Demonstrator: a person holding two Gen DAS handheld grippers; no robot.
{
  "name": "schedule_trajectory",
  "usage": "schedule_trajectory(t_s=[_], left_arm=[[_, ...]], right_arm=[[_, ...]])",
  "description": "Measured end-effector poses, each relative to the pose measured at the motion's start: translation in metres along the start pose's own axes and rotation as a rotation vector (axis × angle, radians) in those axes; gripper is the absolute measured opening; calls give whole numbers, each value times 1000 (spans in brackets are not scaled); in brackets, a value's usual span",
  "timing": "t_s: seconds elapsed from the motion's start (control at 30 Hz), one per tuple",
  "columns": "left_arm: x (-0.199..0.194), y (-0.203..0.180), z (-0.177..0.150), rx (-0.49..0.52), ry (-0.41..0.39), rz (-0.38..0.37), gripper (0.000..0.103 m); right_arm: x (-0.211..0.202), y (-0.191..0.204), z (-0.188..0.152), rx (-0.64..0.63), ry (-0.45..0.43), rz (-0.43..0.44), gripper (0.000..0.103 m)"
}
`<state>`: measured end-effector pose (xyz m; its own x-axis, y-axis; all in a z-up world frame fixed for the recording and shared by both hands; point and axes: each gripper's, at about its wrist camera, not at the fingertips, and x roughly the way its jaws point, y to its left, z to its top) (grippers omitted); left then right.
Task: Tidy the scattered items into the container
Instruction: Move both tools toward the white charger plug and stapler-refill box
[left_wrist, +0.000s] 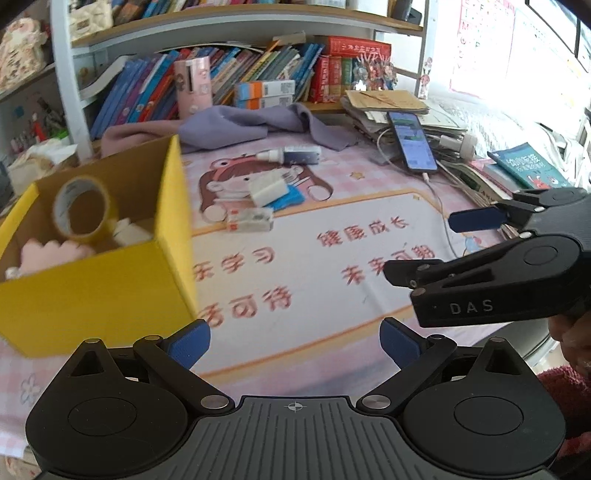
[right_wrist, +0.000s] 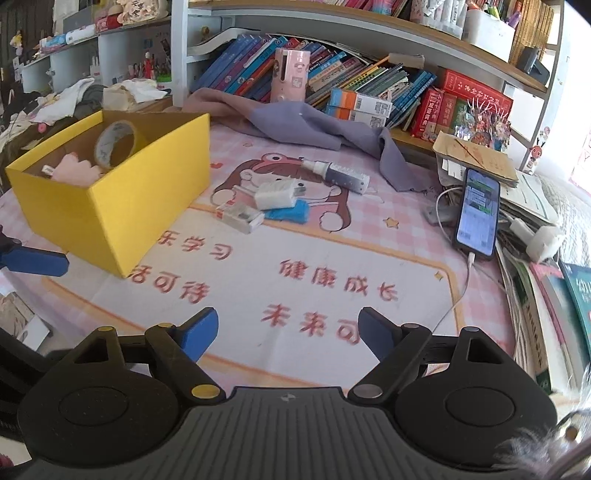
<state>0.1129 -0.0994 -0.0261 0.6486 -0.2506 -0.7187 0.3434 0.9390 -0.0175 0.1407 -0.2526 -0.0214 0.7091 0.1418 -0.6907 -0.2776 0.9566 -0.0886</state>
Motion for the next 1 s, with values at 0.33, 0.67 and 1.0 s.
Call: schedule_trajectory(t_s=[0.33, 0.67, 1.0], left_arm=[[48, -19, 41, -56, 3, 34, 92], [88, -20, 71, -128, 24, 144, 78], [128, -7, 92, -178, 59, 254, 76]], right_arm=[[39, -56, 27, -24, 10, 53, 80], [83, -87, 56, -56, 8, 182, 76], [126, -92, 89, -86, 20, 283, 75]])
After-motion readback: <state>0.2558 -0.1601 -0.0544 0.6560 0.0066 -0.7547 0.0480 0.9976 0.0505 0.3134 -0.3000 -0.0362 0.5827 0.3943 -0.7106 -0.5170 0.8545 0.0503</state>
